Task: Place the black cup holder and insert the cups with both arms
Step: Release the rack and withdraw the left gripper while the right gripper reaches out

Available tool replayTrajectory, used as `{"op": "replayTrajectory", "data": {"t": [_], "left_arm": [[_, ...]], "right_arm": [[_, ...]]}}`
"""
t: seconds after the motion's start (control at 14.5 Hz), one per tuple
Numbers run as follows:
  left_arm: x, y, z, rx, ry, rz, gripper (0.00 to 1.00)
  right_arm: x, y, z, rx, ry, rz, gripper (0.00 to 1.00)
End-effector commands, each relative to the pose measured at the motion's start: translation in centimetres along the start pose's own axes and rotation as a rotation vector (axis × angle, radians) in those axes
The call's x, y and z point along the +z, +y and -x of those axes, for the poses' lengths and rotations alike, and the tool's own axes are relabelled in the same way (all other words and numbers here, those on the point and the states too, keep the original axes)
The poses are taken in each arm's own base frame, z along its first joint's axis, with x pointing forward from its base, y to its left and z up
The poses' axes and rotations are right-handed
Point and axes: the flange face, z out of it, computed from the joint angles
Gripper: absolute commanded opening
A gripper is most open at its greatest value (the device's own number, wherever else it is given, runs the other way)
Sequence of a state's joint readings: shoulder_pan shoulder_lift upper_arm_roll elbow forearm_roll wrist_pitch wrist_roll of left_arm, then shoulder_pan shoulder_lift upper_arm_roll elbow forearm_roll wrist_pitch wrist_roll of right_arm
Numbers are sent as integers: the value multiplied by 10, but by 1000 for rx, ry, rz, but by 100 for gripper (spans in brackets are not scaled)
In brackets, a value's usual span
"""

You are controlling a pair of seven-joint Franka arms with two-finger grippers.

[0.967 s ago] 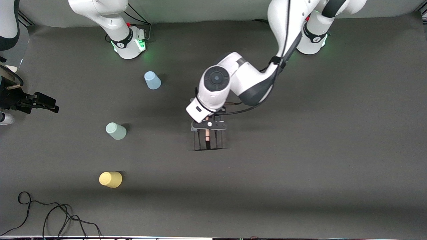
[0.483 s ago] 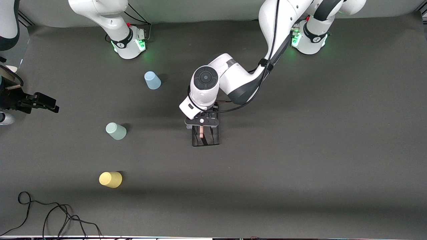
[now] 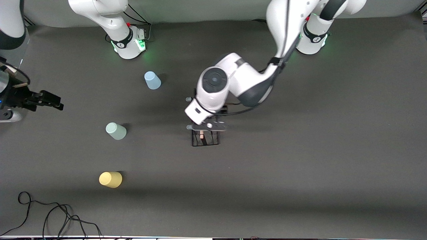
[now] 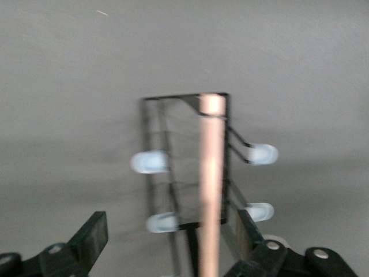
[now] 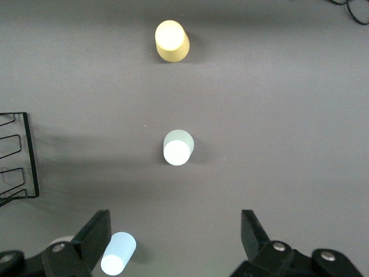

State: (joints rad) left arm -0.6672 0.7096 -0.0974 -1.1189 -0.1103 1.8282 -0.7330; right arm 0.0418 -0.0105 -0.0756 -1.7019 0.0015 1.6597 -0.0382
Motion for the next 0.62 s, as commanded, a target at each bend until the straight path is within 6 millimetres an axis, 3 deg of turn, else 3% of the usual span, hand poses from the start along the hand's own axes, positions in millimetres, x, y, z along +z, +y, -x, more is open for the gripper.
{"op": "replayTrajectory", "data": {"t": [0.0,0.14,0.35,0.55], "left_arm": [[-77,-59,-6,32,-64,-37,100],[-130,-115,-8,49,-117,-81,100],[-199,-203,-12,59,-134,-122,100],[-228,-278,-19,207,-169,-204,100]], "right_arm": [[14,-11,53,-4,29,-28,100],[31,-11,52,-14,16,-28,100],[97,-8,55,-10,44,-27,100],[168,-6,53,3,59,-22,100]]}}
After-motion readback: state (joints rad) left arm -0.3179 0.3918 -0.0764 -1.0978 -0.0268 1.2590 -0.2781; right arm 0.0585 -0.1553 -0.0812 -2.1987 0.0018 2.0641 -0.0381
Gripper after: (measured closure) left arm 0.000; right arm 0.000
